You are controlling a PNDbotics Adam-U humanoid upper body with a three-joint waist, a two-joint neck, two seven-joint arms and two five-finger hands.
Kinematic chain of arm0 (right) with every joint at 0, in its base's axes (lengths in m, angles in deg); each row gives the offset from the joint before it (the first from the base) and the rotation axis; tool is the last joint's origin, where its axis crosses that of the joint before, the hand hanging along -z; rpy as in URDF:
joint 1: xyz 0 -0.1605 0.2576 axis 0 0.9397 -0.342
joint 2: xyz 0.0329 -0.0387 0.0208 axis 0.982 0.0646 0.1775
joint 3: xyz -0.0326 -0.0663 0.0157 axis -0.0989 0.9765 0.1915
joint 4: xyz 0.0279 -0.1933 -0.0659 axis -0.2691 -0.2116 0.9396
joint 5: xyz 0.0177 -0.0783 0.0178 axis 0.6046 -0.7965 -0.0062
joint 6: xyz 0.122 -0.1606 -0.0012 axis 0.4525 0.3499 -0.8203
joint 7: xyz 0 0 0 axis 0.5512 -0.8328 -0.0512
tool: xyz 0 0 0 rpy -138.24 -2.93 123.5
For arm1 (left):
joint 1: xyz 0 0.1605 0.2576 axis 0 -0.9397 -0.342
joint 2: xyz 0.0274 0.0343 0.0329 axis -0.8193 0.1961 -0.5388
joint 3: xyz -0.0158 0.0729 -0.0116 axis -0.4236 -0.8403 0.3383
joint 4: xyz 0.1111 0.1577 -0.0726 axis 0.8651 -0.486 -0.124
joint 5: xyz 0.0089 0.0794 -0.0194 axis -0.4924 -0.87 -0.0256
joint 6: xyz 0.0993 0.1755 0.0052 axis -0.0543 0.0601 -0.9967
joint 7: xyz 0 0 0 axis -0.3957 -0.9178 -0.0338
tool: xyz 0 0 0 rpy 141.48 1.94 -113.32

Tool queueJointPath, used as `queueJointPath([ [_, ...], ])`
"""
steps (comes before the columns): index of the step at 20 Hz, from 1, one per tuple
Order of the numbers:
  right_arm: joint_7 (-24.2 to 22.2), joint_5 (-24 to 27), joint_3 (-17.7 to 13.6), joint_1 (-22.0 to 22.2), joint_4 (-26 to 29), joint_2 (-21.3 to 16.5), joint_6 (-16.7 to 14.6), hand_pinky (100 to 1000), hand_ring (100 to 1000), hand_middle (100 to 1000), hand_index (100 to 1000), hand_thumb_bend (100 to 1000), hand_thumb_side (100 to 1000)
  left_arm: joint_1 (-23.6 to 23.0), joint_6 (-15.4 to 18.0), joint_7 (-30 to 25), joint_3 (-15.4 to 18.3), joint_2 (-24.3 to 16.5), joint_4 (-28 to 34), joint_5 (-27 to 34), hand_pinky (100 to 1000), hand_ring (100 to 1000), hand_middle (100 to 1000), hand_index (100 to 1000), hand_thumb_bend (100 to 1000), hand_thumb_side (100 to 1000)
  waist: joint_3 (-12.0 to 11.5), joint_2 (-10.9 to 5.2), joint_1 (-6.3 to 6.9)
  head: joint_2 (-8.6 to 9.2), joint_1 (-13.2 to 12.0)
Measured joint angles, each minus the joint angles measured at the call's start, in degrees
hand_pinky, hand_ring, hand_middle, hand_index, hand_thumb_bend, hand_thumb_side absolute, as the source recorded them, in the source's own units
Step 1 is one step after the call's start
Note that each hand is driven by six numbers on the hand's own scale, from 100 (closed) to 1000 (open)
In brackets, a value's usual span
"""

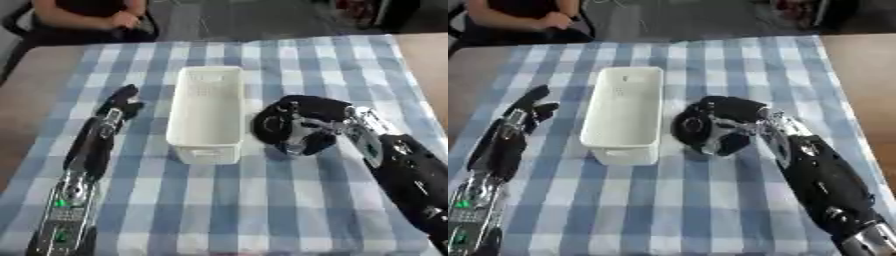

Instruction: Pick up objects on the table and place them in the box.

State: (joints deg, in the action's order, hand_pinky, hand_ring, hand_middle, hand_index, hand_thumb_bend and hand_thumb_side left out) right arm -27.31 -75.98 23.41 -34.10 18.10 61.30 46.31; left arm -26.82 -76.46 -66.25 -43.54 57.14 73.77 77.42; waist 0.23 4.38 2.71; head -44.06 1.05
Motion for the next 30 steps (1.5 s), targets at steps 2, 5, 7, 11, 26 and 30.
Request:
queueJointPath([
  [2,0.21,-0.11,-0.08,-0.15,0.00,0.01,0.19,1000,940,923,730,303,775,0.00,0.02,-0.02,0.00,0.00,0.00,0.01,904,831,1000,913,100,1000,-0.02,0.01,0.00,0.00,0.00],
  [5,0.47,-0.13,-0.09,-0.22,0.00,0.01,0.48,1000,940,923,730,304,775,0.00,0.04,-0.04,0.00,0.00,0.00,0.01,904,831,1000,912,100,1000,-0.05,0.03,0.01,0.00,0.01],
  [7,0.54,-0.13,-0.10,-0.31,0.00,0.01,0.63,1000,940,923,730,304,776,0.00,0.04,-0.05,0.00,0.00,0.00,0.01,904,831,1000,912,100,1000,-0.05,0.03,0.01,0.00,0.01],
  [11,0.67,-0.14,-0.14,-0.81,-0.02,-0.02,0.93,1000,940,923,729,306,776,0.00,0.05,-0.07,-0.01,0.00,0.00,0.01,904,831,1000,912,100,1000,-0.09,0.05,0.01,0.00,0.01],
  [26,0.36,-0.03,-0.41,-1.27,-0.15,-0.05,1.39,1000,940,922,727,308,777,0.00,0.09,-0.16,-0.01,0.00,0.00,0.01,906,834,1000,909,100,1000,-0.13,0.06,0.01,0.00,0.04],
  [30,0.33,-0.03,-0.42,-1.28,-0.15,-0.05,1.43,1000,940,922,727,308,777,0.02,0.08,-0.32,-0.02,0.00,0.00,0.01,906,834,1000,909,100,1000,-0.26,0.11,0.01,0.00,0.07],
])
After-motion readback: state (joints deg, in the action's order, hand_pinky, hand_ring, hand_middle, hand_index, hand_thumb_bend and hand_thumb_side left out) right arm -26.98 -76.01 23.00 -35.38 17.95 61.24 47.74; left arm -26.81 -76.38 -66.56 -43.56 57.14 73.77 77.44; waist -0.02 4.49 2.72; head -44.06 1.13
